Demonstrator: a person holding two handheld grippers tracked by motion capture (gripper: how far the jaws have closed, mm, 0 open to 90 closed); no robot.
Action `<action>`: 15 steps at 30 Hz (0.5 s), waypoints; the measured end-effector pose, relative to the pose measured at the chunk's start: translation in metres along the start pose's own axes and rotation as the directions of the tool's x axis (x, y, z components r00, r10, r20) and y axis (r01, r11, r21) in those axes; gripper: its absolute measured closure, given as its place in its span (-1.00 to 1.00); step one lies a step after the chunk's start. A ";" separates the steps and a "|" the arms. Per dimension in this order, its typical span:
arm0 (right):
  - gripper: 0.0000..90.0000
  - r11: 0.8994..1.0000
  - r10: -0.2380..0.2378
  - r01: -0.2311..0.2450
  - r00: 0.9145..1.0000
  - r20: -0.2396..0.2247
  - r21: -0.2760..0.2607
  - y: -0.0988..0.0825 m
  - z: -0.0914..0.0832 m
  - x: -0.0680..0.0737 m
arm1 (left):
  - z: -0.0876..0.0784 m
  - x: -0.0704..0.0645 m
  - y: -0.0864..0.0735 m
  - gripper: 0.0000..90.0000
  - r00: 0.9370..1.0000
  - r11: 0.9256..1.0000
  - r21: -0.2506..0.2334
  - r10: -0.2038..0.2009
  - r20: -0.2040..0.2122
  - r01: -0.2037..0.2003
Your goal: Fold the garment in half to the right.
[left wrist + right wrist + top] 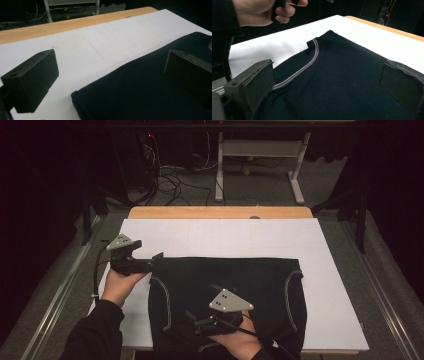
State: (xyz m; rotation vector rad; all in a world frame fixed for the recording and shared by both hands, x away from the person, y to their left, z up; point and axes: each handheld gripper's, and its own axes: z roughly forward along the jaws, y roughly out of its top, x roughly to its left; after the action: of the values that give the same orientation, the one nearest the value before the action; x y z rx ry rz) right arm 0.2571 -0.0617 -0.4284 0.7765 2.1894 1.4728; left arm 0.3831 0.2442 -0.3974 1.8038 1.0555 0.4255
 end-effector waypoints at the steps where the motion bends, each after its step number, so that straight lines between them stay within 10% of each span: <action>1: -1.00 1.000 0.000 0.000 1.000 -0.004 0.001 0.000 0.000 0.001 | 0.003 0.002 0.001 -1.00 1.000 1.000 0.004 -0.005 -0.002 0.005; 11: -1.00 1.000 -0.010 0.010 1.000 -0.026 0.029 -0.006 0.002 0.013 | 0.039 0.027 -0.017 -0.85 0.990 0.983 0.125 -0.131 -0.054 0.137; 15: -1.00 0.999 -0.014 0.015 0.999 -0.051 0.031 -0.007 0.004 0.019 | 0.053 0.038 -0.033 -0.62 0.977 0.963 0.168 -0.199 -0.071 0.209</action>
State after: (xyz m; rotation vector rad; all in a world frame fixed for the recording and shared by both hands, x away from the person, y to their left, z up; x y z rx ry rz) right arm 0.2435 -0.0493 -0.4369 0.7399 2.2558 1.4693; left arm 0.4244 0.2503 -0.4568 1.8203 1.3377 0.2635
